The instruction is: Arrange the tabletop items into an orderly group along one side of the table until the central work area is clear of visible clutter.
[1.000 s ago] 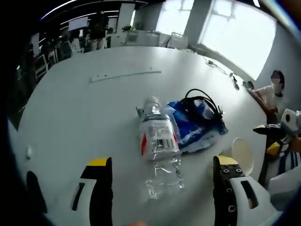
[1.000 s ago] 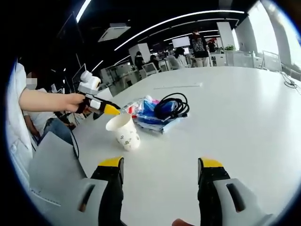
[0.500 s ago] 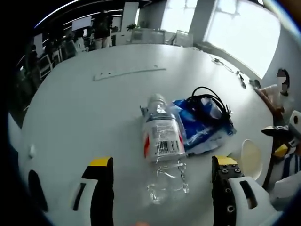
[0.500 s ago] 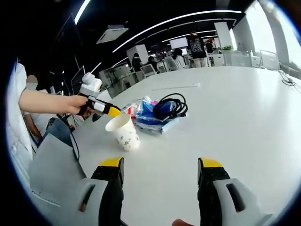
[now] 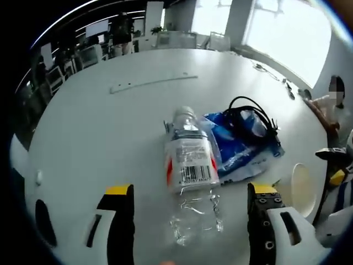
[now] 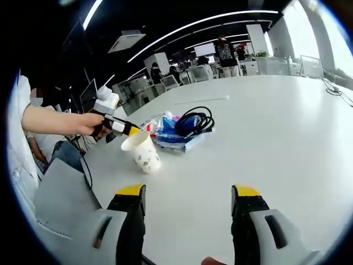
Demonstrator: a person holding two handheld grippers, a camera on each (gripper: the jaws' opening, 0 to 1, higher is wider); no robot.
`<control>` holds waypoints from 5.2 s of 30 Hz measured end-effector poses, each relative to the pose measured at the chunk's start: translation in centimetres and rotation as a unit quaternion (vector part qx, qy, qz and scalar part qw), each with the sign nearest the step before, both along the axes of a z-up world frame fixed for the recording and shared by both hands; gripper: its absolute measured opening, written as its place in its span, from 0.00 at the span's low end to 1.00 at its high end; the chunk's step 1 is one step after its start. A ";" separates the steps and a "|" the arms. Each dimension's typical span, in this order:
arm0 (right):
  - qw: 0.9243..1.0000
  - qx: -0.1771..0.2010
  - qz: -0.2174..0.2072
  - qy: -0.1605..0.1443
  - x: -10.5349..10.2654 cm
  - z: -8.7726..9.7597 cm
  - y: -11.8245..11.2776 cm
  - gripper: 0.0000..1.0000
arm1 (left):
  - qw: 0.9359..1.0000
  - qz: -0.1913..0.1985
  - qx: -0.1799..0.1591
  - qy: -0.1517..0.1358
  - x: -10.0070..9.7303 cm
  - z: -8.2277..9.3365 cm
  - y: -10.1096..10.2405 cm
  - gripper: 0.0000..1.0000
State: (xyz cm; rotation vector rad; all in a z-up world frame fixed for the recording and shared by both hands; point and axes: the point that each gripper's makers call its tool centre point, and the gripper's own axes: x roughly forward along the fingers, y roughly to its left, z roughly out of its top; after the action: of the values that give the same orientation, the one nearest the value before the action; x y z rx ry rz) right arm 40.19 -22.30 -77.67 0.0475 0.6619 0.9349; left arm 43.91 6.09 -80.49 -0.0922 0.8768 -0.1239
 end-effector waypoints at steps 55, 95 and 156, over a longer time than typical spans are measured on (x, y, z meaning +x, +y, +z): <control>1.000 0.015 -0.011 0.016 0.5 0.0 0.4 0.54 | 0.994 0.056 -0.092 0.009 -0.1 -1.5 -0.5 0.39; 0.985 0.161 0.039 0.050 10.0 7.9 15.3 0.48 | 0.984 0.059 -0.169 -0.014 0.3 -1.2 -0.6 0.40; 0.960 0.084 0.061 0.259 11.6 1.3 29.4 0.38 | 0.980 0.080 -0.175 -0.046 0.8 -1.6 -0.3 0.40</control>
State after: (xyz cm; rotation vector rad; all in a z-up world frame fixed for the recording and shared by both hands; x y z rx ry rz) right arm 51.76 7.07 -76.34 0.4181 1.0766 1.1062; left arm 44.70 5.83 -82.04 -0.4819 0.7440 -0.1312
